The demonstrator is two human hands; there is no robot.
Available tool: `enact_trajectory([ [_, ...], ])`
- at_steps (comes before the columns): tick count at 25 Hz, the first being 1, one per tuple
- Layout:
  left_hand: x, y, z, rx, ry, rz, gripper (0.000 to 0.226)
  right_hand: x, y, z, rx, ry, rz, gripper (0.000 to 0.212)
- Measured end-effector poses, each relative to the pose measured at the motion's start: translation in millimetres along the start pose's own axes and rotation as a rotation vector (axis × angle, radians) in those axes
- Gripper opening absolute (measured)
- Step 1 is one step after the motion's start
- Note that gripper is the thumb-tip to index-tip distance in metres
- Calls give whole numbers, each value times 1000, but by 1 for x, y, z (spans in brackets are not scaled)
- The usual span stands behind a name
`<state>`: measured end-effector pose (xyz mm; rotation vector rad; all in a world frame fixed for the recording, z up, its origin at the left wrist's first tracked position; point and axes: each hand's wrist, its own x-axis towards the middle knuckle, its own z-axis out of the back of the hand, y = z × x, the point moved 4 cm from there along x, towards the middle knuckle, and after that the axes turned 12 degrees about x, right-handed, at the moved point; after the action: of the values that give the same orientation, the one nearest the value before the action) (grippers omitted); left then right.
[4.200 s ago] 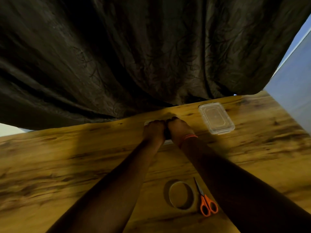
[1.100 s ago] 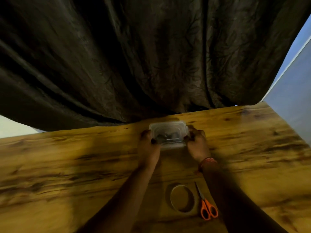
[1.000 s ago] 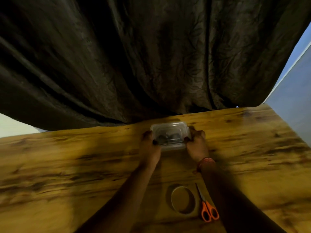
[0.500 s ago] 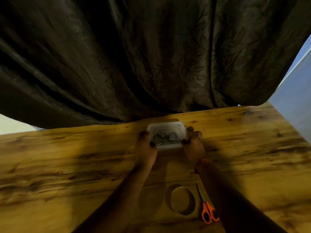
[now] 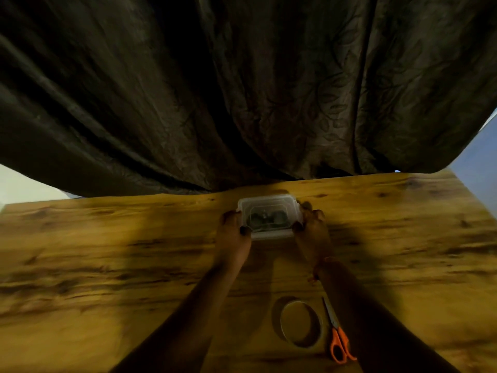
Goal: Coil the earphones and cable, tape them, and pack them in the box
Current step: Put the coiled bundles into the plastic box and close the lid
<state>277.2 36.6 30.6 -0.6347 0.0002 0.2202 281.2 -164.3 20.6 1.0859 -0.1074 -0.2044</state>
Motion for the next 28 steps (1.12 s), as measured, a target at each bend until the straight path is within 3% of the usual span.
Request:
enact_trajectory([
  [9,2,9,3,125,-39,-143,35,-14,4,-11,-133,2,139,60],
  [16,-5,21,-6,183,-22,-237,48,-18,-5,-15,-207,42,167,69],
  [19,-15,18,10,82,-143,-207,56,-24,-5,13,-95,13,135,79],
  [22,-52,11,21,221,-164,-449,53,-51,-14,61,-86,-14,185,70],
  [25,-122,22,-1,283,35,-780,45,-114,-30,96,-232,46,372,50],
  [28,-182,45,-34,382,110,-1010,47,-179,-56,102,-465,143,400,53],
])
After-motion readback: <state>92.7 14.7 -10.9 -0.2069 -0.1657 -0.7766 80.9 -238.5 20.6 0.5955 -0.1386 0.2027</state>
